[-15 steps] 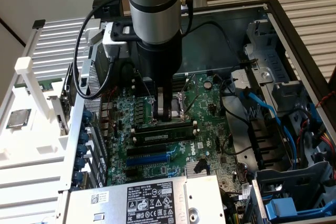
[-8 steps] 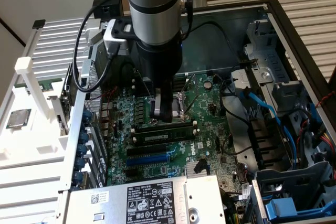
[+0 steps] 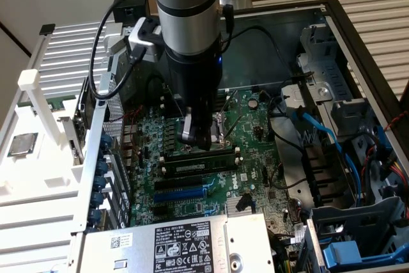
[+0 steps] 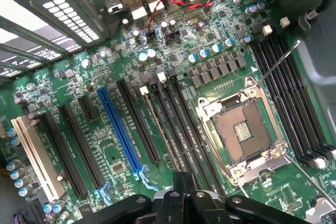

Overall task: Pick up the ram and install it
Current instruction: 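Press down the ram until it locks into place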

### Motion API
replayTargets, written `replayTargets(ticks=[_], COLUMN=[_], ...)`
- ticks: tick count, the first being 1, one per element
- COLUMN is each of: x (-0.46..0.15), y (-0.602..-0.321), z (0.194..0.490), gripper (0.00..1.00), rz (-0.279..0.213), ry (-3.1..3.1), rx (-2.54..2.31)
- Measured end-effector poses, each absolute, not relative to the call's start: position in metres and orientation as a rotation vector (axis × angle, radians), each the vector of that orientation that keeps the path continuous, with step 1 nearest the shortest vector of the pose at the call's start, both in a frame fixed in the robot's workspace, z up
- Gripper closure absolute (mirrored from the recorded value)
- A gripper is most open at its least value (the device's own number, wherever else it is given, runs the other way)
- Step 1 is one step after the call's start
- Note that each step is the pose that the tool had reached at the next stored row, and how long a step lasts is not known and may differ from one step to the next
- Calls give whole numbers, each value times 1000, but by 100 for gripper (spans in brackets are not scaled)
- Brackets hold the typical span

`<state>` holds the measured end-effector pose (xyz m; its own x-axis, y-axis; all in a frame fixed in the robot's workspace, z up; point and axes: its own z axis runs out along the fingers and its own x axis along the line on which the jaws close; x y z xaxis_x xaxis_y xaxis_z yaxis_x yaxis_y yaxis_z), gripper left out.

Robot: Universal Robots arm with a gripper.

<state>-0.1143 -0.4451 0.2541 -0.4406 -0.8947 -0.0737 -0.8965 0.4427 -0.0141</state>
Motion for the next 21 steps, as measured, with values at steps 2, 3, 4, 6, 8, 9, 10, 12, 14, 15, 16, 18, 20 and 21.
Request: replayTargets(ticks=[2,3,4,6,8,9,10,12,14,15,16,18,20,21], x=[-114,-114,-114,-114,-114,-114,-114,-114,-114,-114,-114,-114,-114,-114], y=[-445,-445,-445,-445,-445,-445,-445,-445,-445,-445,-445,-445,-445,-445], z=[254,254,254,254,254,254,254,254,254,254,254,254,254,254], gripper=[90,90,90,90,90,90,90,90,90,90,90,90,90,90], rz=[40,38,37,35,34,33,32,30,28,27,27,25,23,22], ry=[2633,2656,2668,2691,2714,2726,2737,2759,2780,2790,2800,2820,2839,2848], rx=[-1581,-1540,-1520,-1477,-1433,-1411,-1389,-1345,-1299,-1277,-1255,-1209,-1163,-1141])
